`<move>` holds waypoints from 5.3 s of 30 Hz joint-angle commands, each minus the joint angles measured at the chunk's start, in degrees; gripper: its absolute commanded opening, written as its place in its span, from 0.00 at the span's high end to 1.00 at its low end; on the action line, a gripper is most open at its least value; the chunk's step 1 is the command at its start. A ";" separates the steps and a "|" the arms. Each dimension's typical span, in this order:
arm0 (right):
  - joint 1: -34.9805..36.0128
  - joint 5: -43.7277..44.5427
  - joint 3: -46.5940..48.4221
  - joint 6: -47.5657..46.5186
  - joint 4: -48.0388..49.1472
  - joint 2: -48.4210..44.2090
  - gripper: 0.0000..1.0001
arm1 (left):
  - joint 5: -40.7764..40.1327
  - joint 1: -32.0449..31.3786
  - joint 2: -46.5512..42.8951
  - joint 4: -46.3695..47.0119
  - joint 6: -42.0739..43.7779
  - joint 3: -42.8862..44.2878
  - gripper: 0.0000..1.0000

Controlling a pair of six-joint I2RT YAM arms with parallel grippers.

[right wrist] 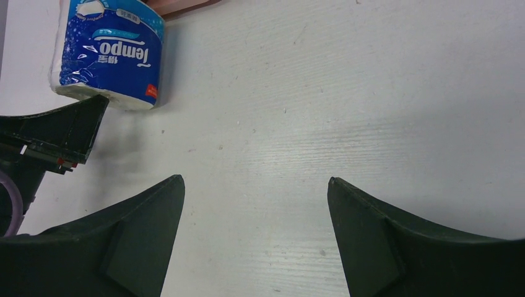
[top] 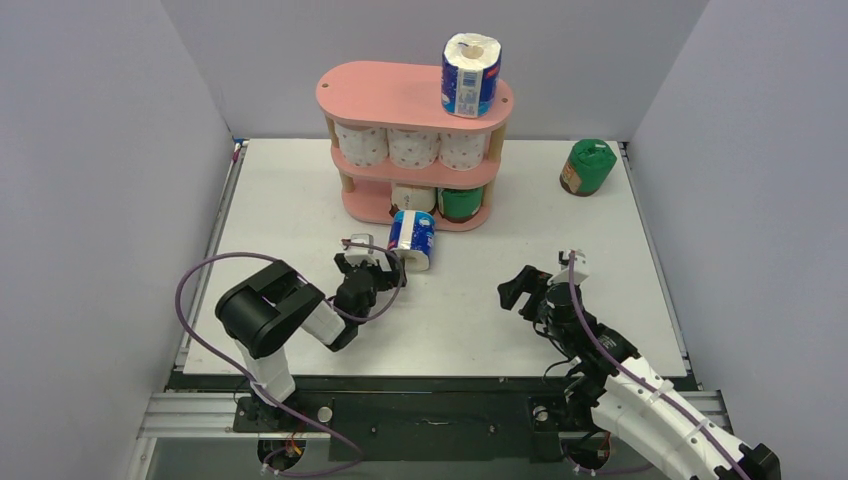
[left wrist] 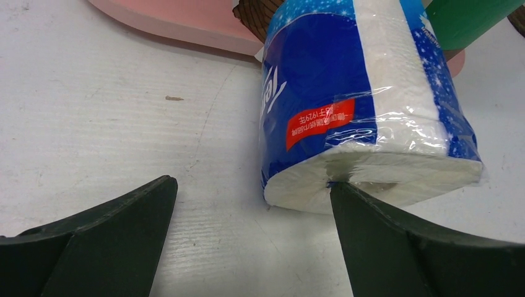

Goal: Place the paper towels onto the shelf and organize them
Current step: Adjust the paper towel at the center of the board, then pick up the paper towel from the center of the board.

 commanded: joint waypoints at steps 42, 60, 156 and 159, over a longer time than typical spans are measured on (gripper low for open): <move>-3.30 -2.27 -0.88 -1.57 2.45 2.28 0.19 | 6.78 2.17 12.57 24.73 -2.53 0.54 0.64; -3.37 -2.43 -0.33 -1.47 2.74 2.45 0.19 | 8.08 1.85 0.78 17.04 -4.74 -5.60 0.80; -9.88 -6.19 0.46 -1.46 6.70 7.53 0.17 | 16.16 -7.25 -27.64 -97.64 -18.79 33.28 0.34; -9.97 -6.18 0.23 -1.53 6.61 7.41 0.17 | 16.79 -7.13 -26.87 -96.80 -18.70 32.94 0.39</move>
